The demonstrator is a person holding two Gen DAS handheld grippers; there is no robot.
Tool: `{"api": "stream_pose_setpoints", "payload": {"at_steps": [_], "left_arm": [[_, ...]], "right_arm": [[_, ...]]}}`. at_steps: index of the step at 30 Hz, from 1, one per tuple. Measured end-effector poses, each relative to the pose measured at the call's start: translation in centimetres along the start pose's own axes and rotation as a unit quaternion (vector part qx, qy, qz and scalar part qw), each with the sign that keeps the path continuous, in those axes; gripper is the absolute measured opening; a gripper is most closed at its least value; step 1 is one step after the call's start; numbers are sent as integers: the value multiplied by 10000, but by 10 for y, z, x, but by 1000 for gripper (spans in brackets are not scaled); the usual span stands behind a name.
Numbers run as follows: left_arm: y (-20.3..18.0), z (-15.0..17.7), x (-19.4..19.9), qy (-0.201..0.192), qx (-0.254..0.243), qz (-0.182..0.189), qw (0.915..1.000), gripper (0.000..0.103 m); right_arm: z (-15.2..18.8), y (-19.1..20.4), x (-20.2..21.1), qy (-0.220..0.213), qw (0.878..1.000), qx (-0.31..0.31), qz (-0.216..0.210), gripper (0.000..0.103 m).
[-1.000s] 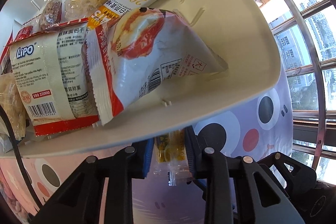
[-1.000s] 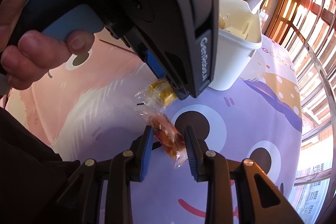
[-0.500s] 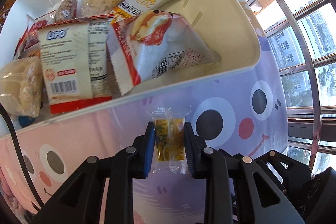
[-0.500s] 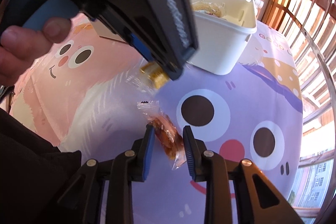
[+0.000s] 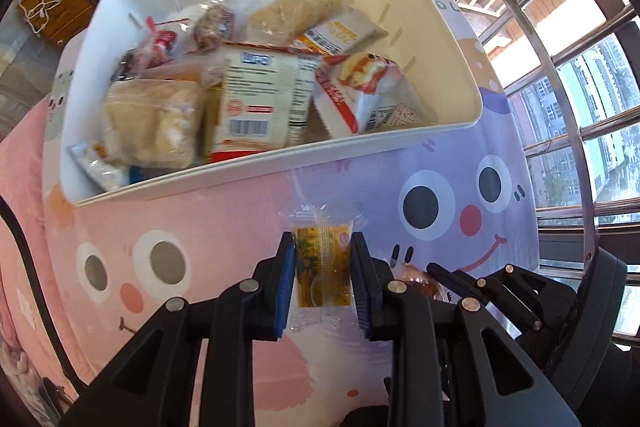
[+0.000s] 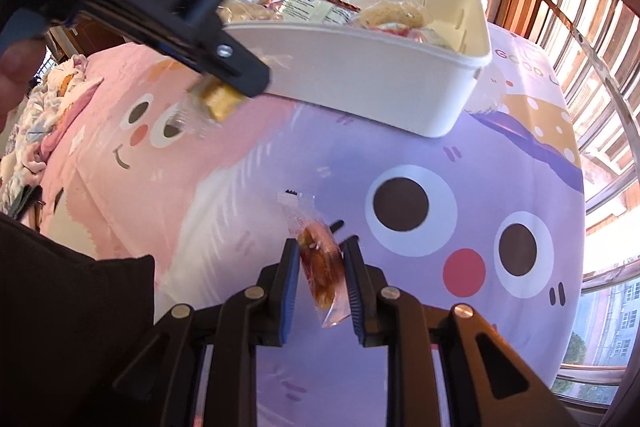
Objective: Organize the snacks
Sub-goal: 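Carry both snacks over the basket and open both tools to drop them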
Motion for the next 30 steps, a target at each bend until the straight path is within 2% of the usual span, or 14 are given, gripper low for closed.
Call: {"api": "stream_pose_setpoints", "payload": {"at_steps": [7, 15, 24, 29, 30], "left_arm": [[28, 2, 41, -374, 111, 32, 9992, 25], [58, -17, 80, -784, 41, -24, 9969, 25], [92, -55, 108, -1168, -143, 85, 9930, 25], [101, -75, 112, -1345, -308, 299, 9900, 25], [102, -77, 113, -1400, -331, 362, 9889, 28]], "right_arm": [[-25, 19, 14, -194, 9995, 5, -266, 22], [-76, 43, 34, -667, 9971, 129, -329, 22], [-143, 32, 46, -1144, 9926, -353, 186, 22], [-169, 15, 52, -1300, 9863, -837, 575, 23], [-172, 12, 53, -1324, 9850, -923, 616, 23]]}}
Point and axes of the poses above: each gripper's, at about its wrist camera, not at the fingertips, and x roughly against the way its jaws point, y to its left, z to its underside, the point moved 2 cm from there along -x, roughly the way its jaws point, and after that the axes turned 2 degrees about z, right-handed, at the moved point
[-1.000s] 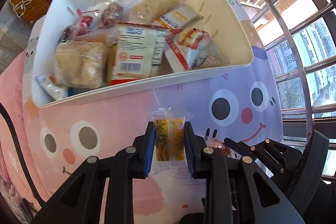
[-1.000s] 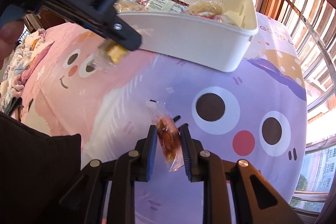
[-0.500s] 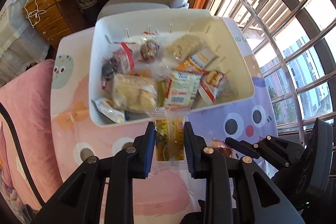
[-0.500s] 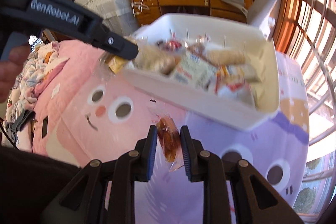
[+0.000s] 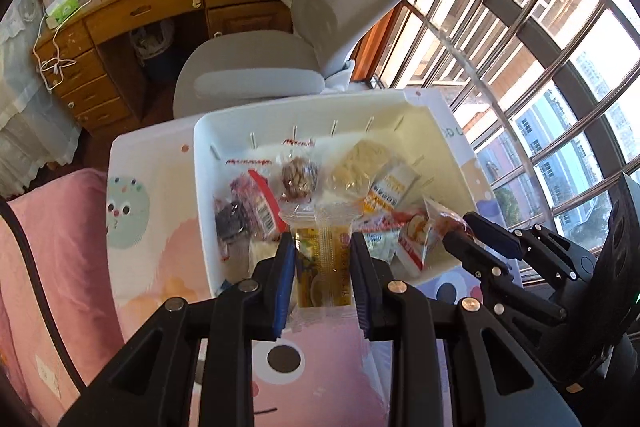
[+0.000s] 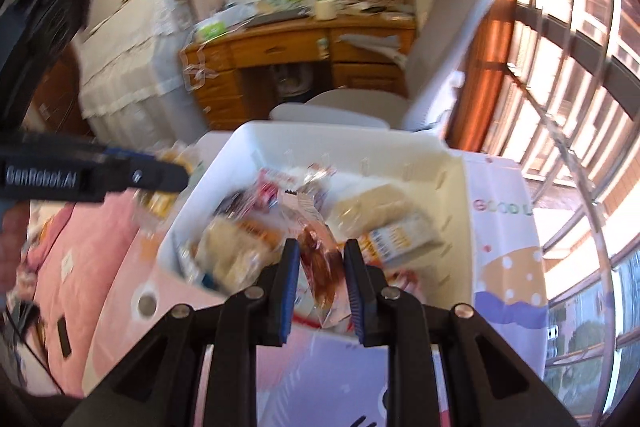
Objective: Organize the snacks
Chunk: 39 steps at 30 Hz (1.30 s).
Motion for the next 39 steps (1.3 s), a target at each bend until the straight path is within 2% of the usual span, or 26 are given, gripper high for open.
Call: {"api": "stream_pose_setpoints", "payload": {"at_steps": [1, 2, 5, 6, 9, 13, 15, 17, 21, 25, 31, 36, 39], "left_arm": [[1, -2, 1, -58, -22, 39, 10000, 31], [0, -3, 2, -135, -63, 84, 9999, 38], [-1, -2, 6, -297, -184, 143, 9993, 76], [0, -1, 7, -285, -154, 169, 9993, 79], [8, 4, 8, -181, 48, 389, 9991, 79], [24, 18, 11, -108, 366, 548, 9978, 80], [34, 30, 15, -218, 524, 658, 9962, 80], [43, 44, 19, -313, 697, 650, 9950, 81], [62, 82, 28, -310, 1057, 485, 9927, 81], [70, 128, 39, -220, 1250, 385, 9912, 81], [55, 182, 64, -238, 1397, 304, 9894, 81], [14, 212, 96, -421, 1100, 137, 9929, 83], [-11, 225, 113, -490, 925, 177, 9943, 83]], "right_arm": [[-2, -1, 0, -22, 10000, -58, 23, 24], [-4, -3, 1, -37, 9999, -122, 55, 25], [-8, -8, 0, 12, 9992, -362, 149, 25], [-8, -9, 0, 42, 9989, -429, 167, 27], [-2, -7, 1, 158, 9975, -615, 312, 38], [15, -4, 1, 405, 9937, -995, 311, 40], [27, 1, 4, 569, 9910, -1160, 335, 44], [41, 4, 7, 729, 9879, -1327, 348, 59], [70, 12, 15, 1009, 9822, -1578, 162, 75], [97, 20, 26, 1334, 9806, -1429, 147, 80], [128, 24, 61, 1464, 9803, -1329, -4, 91], [143, 36, 101, 1528, 9828, -1007, -240, 94], [149, 46, 126, 1536, 9860, -588, -289, 94]]}}
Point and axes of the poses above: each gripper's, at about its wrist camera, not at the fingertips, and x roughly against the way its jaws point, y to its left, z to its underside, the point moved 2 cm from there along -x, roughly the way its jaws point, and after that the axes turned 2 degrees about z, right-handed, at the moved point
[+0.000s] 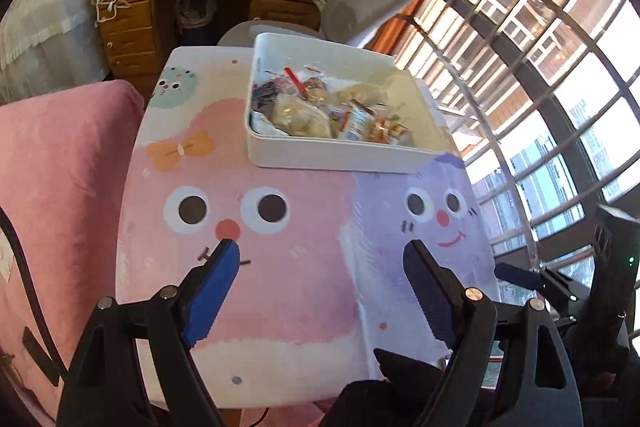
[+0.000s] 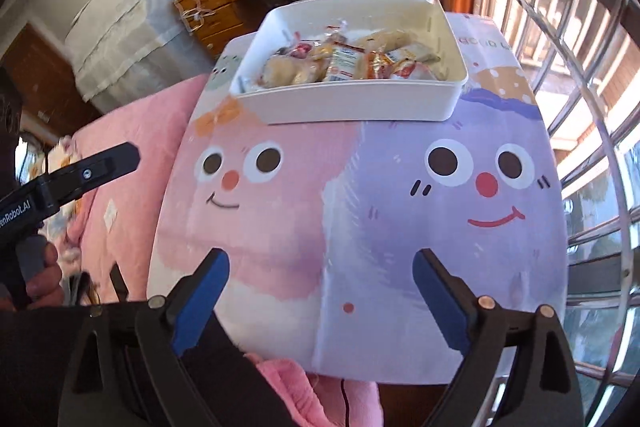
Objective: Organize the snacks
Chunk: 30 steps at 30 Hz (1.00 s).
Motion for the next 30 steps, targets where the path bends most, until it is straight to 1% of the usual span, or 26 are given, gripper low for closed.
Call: {"api": "stream_pose_setpoints", "payload": {"at_steps": [3, 8, 10, 12, 16, 18, 21, 23, 25, 27, 30], "left_arm": [[-19, 11, 18, -98, -18, -71, 9999, 83], [-51, 26, 50, -280, -179, -268, 9991, 83], [-61, 32, 56, -250, -217, -451, 9984, 83], [-70, 40, 60, -134, -213, -672, 9974, 83], [-82, 56, 66, 19, -136, -781, 9969, 83], [-89, 63, 69, -53, -192, -979, 9950, 83], [-95, 67, 70, -152, -167, -1062, 9941, 83], [-99, 69, 73, -257, -149, -1199, 9923, 83], [-101, 69, 77, -407, -139, -1313, 9904, 87], [-101, 68, 79, -507, -120, -1375, 9891, 99], [-102, 67, 80, -553, -81, -1459, 9877, 102]], "right_arm": [[12, 5, 29, -132, 9993, 323, 95, 94], [28, 4, 64, -141, 9986, 475, 172, 95], [32, 3, 72, -54, 9992, 397, 34, 95], [36, 3, 76, 37, 9994, 335, -23, 95], [49, 0, 88, 68, 9998, 188, -12, 95], [56, -1, 95, 28, 9999, 123, -18, 95], [61, -6, 103, -109, 9999, 17, 62, 95], [63, -12, 108, -227, 9996, -128, 81, 95], [63, -15, 111, -335, 9992, -174, 158, 95], [62, -15, 114, -432, 9986, -154, 270, 100], [59, -13, 113, -513, 9982, -98, 303, 102]]}}
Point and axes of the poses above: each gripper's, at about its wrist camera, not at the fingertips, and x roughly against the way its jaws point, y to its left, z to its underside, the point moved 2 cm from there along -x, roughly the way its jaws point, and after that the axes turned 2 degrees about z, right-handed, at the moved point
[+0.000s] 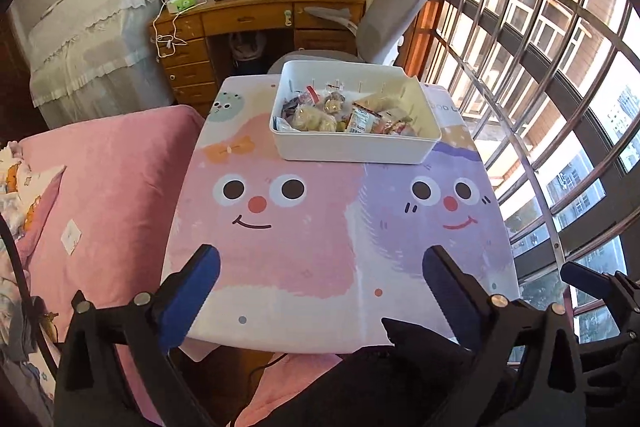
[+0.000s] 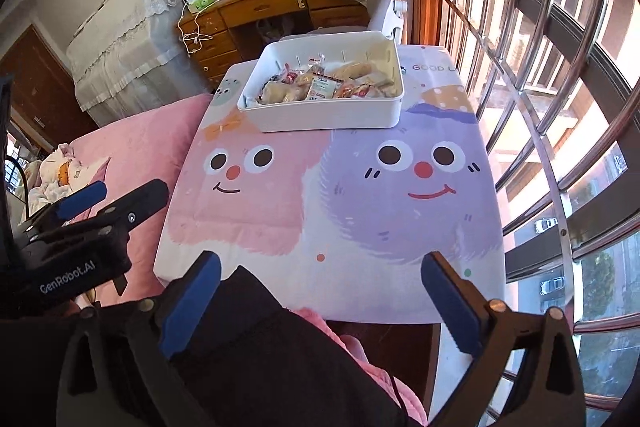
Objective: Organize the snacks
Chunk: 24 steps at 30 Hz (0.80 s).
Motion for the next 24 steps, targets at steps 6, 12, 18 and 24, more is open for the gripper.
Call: {"api": "stream_pose_setpoints", "payload": {"at_steps": [6, 12, 18, 24], "left_arm": [[5, -2, -7, 104, 166, -78, 9998, 102], [2, -3, -10, 107, 134, -157, 9997, 102], [1, -5, -10, 86, 117, -176, 9997, 102], [-1, -7, -10, 53, 93, -181, 9998, 102]], "right_arm": [[-6, 5, -4, -1, 9999, 152, -34, 103], [-7, 6, -8, 49, 9999, 161, 1, 103], [-8, 6, -13, 129, 9998, 144, 45, 103], [-8, 1, -15, 173, 9998, 54, 73, 103]]}}
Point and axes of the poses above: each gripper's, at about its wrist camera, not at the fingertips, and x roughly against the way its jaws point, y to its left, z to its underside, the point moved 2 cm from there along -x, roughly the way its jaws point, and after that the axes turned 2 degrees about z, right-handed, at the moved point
